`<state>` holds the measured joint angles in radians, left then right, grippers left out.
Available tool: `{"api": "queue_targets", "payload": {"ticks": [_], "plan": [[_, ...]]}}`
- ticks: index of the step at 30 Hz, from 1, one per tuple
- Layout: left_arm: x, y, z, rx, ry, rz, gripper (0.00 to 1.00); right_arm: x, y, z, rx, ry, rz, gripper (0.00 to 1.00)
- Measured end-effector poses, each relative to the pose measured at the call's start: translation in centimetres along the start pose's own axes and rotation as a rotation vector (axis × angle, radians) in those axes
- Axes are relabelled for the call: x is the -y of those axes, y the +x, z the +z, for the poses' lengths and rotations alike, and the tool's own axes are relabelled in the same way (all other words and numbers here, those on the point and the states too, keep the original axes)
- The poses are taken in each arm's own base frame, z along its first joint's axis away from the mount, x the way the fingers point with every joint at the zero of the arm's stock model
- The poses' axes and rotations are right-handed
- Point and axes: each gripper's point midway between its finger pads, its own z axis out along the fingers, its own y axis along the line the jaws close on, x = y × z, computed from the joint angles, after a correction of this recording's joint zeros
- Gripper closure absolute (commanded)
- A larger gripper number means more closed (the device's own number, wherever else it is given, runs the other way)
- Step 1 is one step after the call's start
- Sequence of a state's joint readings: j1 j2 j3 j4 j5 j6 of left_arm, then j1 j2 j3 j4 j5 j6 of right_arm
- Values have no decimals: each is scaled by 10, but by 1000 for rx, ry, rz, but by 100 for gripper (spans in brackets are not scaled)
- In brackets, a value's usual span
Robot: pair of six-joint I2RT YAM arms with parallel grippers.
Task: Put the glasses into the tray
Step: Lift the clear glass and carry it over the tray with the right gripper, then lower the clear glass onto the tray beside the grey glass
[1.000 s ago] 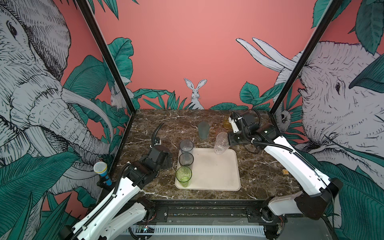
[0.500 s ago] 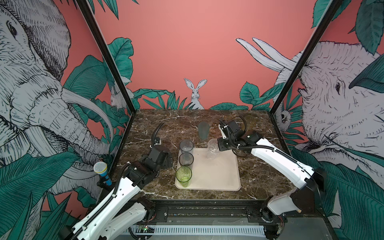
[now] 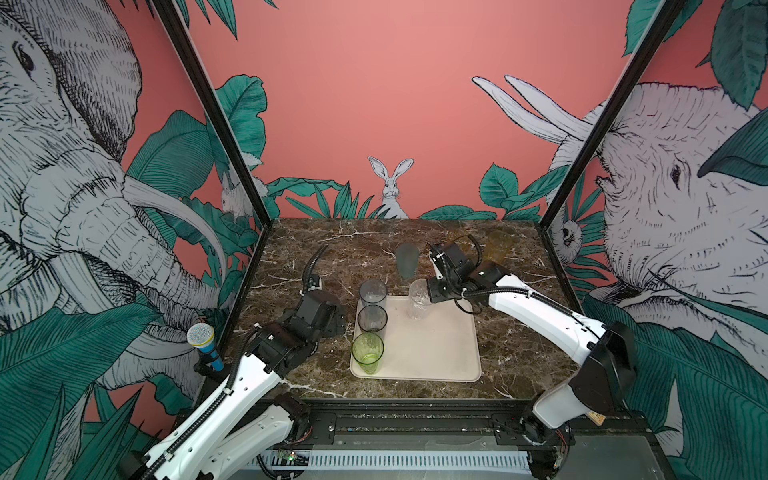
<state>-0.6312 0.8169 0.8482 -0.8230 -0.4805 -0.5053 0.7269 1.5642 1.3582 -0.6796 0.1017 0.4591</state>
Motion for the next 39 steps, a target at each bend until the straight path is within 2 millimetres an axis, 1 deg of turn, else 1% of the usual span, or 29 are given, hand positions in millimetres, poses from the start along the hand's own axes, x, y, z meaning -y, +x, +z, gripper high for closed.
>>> {"api": "queue_targets", "payload": {"ticks": [9, 17, 24, 32, 39], "plan": [[0, 0, 0, 3, 2, -2, 1, -2, 1, 16, -14, 5, -2, 100], [0, 2, 2, -2, 0, 0, 1, -2, 9, 36, -57, 22, -8, 100], [0, 3, 2, -4, -2, 2, 1, -2, 8, 38, -54, 22, -10, 100], [0, 3, 2, 1, 1, -1, 1, -4, 6, 41, -54, 21, -9, 84], [-2, 8, 4, -8, -4, 4, 1, -5, 11, 48, -82, 22, -13, 75]]}}
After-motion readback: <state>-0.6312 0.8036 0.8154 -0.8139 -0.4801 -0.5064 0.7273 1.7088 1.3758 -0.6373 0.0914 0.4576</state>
